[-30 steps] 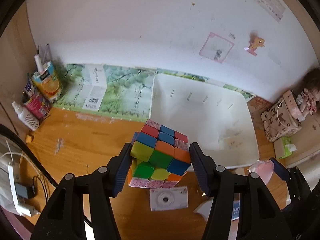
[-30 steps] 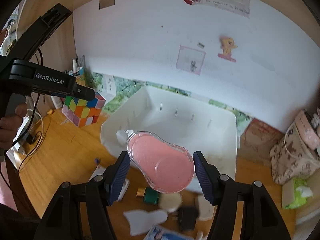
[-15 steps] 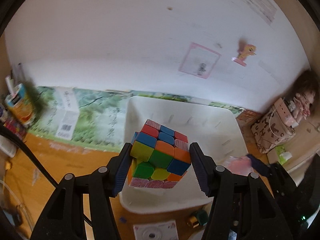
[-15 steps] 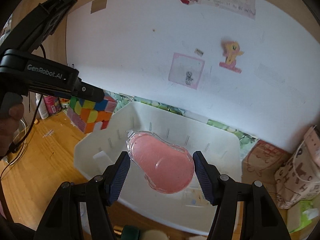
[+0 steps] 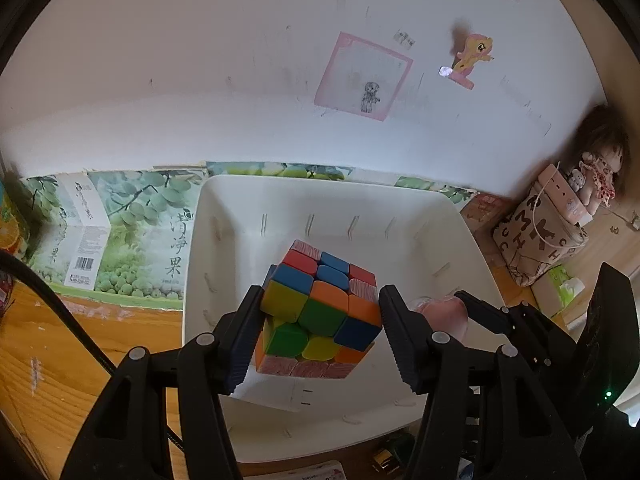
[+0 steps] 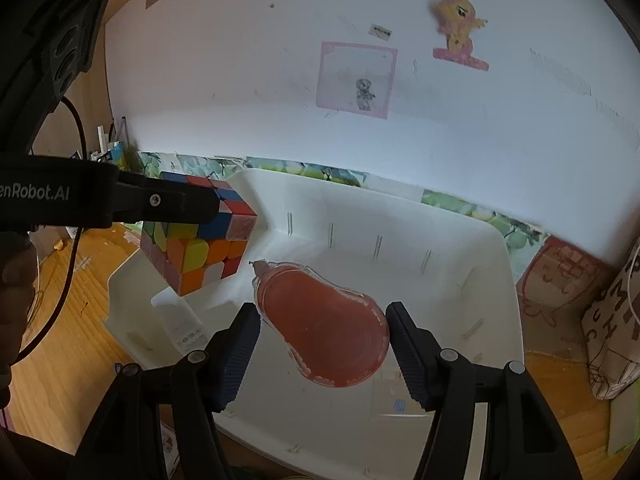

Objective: Organize rigid objects
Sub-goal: 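Carry cube into white bin and open left gripper while right gripper drops pink dish there, then raise both open grippers away from the bin back over the desk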

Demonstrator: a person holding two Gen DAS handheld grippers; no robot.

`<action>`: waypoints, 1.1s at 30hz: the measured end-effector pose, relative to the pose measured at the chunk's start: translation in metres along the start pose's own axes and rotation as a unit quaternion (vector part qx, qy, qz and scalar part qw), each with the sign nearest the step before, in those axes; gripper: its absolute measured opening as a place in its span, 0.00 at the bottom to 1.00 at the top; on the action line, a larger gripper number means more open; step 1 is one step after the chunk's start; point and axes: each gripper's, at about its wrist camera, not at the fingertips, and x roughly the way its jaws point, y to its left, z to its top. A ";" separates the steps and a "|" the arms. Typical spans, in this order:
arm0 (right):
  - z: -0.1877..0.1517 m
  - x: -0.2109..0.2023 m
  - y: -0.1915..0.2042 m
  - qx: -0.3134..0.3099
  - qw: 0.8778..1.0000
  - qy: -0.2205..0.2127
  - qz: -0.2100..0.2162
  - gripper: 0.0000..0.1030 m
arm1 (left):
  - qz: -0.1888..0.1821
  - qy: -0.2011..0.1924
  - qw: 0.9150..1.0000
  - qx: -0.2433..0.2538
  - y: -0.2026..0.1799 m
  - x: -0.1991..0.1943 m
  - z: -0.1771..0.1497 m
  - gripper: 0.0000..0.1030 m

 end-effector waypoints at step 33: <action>0.008 -0.168 0.007 0.047 0.982 -0.151 -0.102 0.80 | -0.015 -0.191 0.981 0.000 -0.015 -0.178 -0.025 0.84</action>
